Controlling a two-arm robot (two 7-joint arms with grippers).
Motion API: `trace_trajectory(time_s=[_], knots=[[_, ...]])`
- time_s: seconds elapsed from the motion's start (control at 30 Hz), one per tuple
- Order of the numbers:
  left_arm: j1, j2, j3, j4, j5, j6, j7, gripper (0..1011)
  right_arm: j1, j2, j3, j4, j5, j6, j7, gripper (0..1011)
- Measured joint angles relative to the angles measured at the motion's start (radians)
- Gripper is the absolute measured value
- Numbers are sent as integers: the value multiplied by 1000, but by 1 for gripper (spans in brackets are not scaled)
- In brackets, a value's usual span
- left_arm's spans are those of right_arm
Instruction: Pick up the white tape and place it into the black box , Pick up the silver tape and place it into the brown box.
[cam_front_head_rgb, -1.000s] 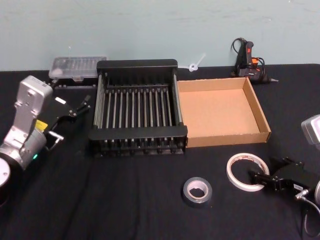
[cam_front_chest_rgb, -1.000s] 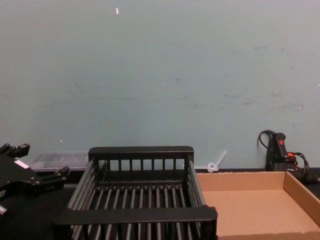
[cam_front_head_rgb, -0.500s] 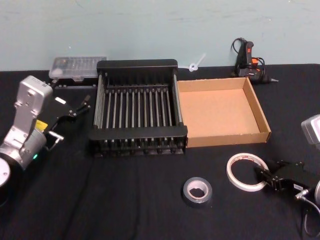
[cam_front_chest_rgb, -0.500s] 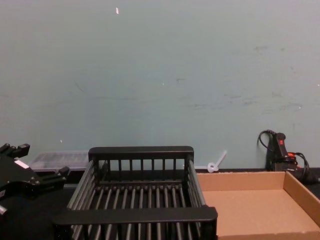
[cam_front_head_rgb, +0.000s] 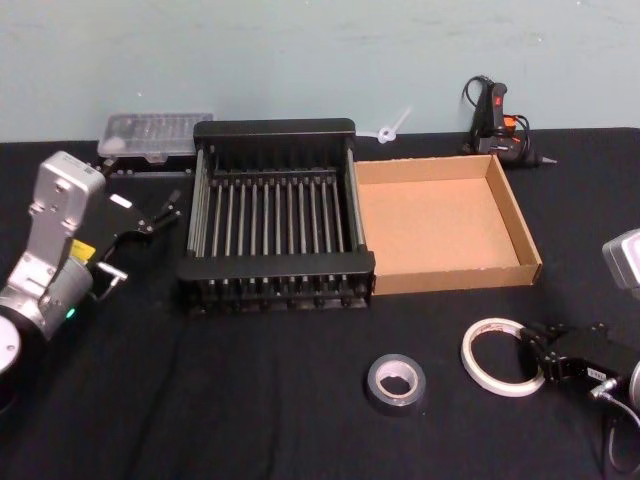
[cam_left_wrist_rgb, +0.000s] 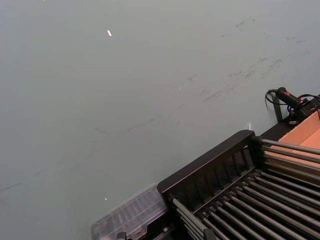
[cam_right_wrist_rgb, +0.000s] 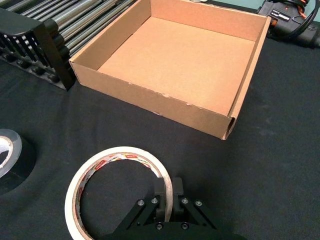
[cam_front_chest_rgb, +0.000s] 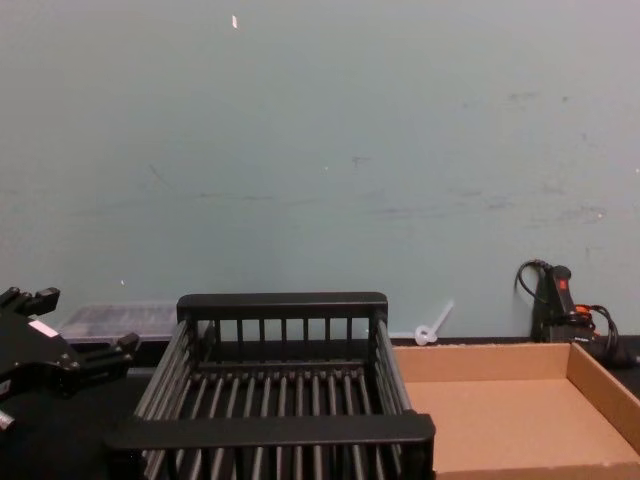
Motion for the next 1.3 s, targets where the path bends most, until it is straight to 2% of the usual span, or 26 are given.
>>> trace_trajectory(time_s=[0.57, 0.93, 1.13, 1.3], knots=[[0, 0, 0, 0, 0, 0, 0, 1001, 0, 0, 0, 0, 0, 0, 0, 95], [0, 0, 0, 0, 0, 0, 0, 1001, -1, -4, 19, -14, 8, -44, 1, 95], [0, 0, 0, 0, 0, 0, 0, 1001, 24, -14, 24, -20, 8, -69, -3, 95], [0, 0, 0, 0, 0, 0, 0, 1001, 67, -30, 13, -13, 1, -97, 2, 95]])
